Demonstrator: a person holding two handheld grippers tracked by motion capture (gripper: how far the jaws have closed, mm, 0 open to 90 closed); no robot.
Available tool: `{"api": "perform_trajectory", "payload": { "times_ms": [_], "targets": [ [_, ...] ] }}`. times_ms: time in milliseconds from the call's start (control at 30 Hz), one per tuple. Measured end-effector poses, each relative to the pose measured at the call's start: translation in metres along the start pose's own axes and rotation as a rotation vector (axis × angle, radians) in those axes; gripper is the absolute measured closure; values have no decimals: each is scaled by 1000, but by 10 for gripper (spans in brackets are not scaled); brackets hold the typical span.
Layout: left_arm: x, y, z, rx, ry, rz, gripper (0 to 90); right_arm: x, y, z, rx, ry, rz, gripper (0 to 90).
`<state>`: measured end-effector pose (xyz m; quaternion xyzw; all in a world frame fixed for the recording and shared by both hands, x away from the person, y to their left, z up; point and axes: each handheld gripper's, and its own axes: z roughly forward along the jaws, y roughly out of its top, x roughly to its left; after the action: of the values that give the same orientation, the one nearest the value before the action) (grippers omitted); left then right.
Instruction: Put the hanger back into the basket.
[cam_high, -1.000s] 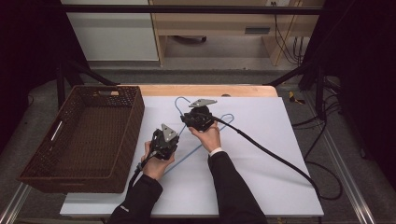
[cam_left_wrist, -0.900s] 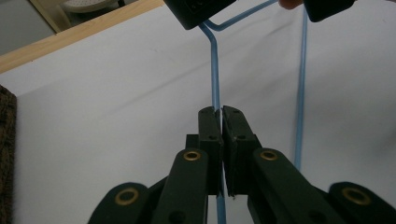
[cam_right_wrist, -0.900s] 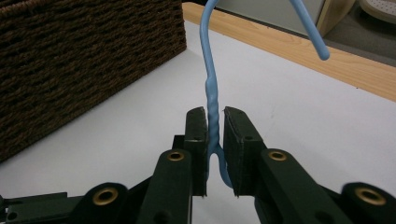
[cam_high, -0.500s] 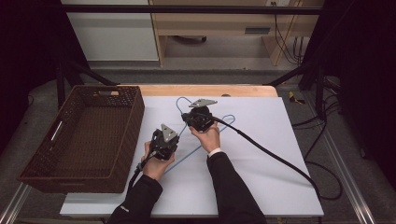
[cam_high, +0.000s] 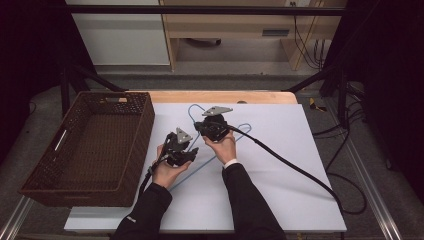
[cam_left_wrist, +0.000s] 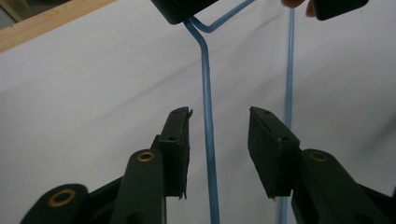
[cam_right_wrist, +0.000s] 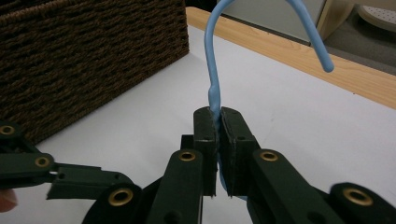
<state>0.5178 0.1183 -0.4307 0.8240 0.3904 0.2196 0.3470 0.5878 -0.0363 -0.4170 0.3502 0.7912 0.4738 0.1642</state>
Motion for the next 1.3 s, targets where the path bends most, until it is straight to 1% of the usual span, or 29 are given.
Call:
{"api": "perform_trajectory", "payload": {
  "times_ms": [33, 67, 100, 167, 200, 300, 333, 367, 433, 567, 633, 700, 733, 767, 800, 833, 933, 967, 1000, 1033, 1067, 1100, 1133, 1167, 1300],
  "targets": [
    [1, 0, 1, 7, -9, 1, 653, 0, 0, -1, -1, 4, -1, 862],
    [1, 0, 2, 11, -10, 2, 653, 0, 0, -1, -1, 4, -1, 862],
    [2, 0, 4, 19, -14, -3, 699, 0, 0, -1, -1, 8, -3, 861],
    [2, 0, 4, 26, -11, 0, 716, 0, 0, -1, 0, 8, -3, 861],
    [2, 0, 4, 24, -9, 1, 771, 1, 1, -2, -2, 10, -3, 861],
    [3, 1, 4, 20, -5, -2, 814, 1, 1, -2, -1, 11, -5, 861],
    [3, 1, 4, 15, 2, -5, 814, 1, 1, -2, -1, 11, -7, 861],
    [3, 1, 3, 11, 3, -15, 847, 1, 1, -3, 1, 12, -11, 861],
    [3, 1, 3, 11, 4, -19, 851, 1, 1, -3, 1, 13, -13, 861],
    [1, 1, 3, -1, 12, -45, 863, 2, 1, -5, -4, 3, -21, 859],
    [0, 1, 2, -6, 12, -48, 864, 2, 1, -5, -2, 3, -23, 856],
    [0, 1, 1, -6, 15, -40, 868, 3, 2, -7, 0, 1, -20, 850],
    [-2, 1, 0, -10, 14, -41, 869, 3, 2, -9, 2, 0, -26, 841],
    [-3, 2, -1, -11, 12, -43, 869, 4, 3, -14, -1, -1, -33, 796],
    [-3, 2, -2, -14, 8, -44, 869, 4, 4, -16, -3, 2, -33, 778],
    [-4, 2, -3, -20, 11, -42, 870, 4, 4, -20, -10, 9, -24, 775],
    [-5, 2, -6, -34, 4, -46, 871, 3, 5, -36, -28, 17, -35, 727],
    [-6, 3, -8, -49, 9, -53, 871, 2, 5, -42, -30, 16, -33, 716],
    [-6, 3, -8, -49, 9, -53, 871, 2, 5, -42, -30, 16, -33, 716],
    [-6, 4, -12, -59, 0, -55, 871, 0, 5, -56, -53, 8, -29, 671],
    [-6, 4, -12, -59, 0, -55, 872, -2, 5, -61, -63, 12, -26, 650],
    [-6, 5, -14, -61, 5, -52, 872, -2, 5, -61, -63, 12, -26, 650],
    [-7, 5, -16, -73, 8, -54, 872, -4, 3, -71, -81, 11, -16, 628],
    [-6, 5, -19, -76, 6, -52, 872, -8, 1, -87, -96, 1, -5, 574],
    [-5, 7, -27, -96, 0, -61, 872, -15, -8, -113, -99, -24, -11, 476]
  ]
}}
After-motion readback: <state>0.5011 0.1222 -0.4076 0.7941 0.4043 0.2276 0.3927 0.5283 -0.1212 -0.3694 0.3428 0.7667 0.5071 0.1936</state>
